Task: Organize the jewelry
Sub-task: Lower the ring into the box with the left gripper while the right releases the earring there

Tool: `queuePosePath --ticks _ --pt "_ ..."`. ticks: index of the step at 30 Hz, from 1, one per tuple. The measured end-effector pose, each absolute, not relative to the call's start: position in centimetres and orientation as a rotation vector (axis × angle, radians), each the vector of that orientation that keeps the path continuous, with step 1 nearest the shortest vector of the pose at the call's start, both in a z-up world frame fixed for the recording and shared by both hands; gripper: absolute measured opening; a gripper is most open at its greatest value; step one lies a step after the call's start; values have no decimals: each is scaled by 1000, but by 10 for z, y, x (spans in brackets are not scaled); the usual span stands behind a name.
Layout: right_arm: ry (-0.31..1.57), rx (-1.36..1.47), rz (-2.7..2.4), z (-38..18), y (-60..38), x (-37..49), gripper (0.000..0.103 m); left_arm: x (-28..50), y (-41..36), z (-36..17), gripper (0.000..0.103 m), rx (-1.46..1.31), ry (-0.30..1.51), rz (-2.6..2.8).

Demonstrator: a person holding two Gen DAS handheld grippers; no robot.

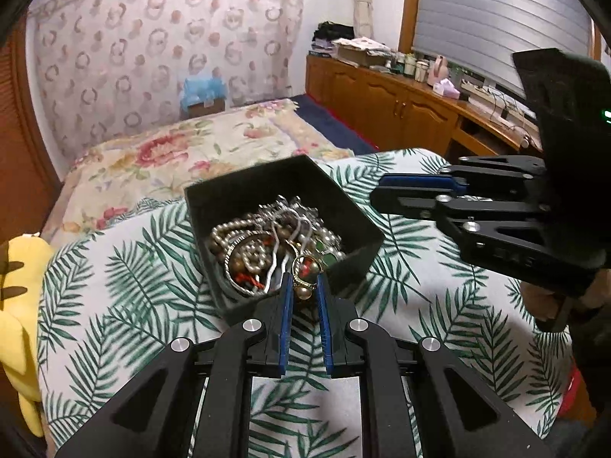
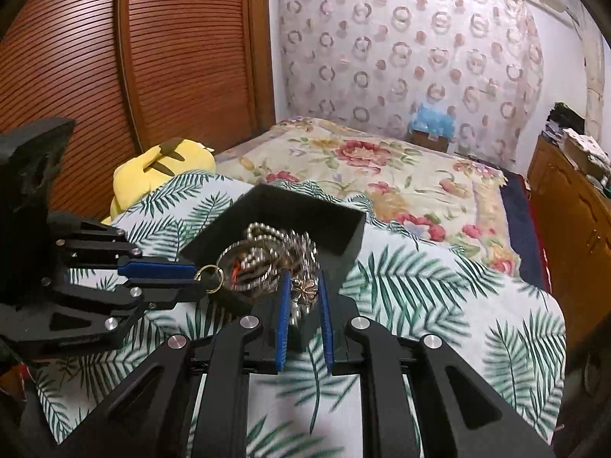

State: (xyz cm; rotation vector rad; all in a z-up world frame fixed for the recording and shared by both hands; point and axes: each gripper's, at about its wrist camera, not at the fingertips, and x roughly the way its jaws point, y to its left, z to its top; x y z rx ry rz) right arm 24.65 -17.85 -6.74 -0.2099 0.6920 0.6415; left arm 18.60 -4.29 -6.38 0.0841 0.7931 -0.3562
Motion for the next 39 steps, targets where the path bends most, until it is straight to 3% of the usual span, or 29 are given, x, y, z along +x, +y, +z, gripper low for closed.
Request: queuePosePath --ticks 13,31,35,39 --pt "704 -187 675 -73 -160 298 18 212 -32 -61 11 79 767 -318" --pt "706 -121 618 -68 -181 279 22 257 -24 -65 12 67 766 -255" --pt "709 -113 598 -69 -187 272 22 258 -21 -66 21 45 770 -235" --pt "706 -100 579 -69 -193 262 22 247 -20 -64 42 34 762 -219"
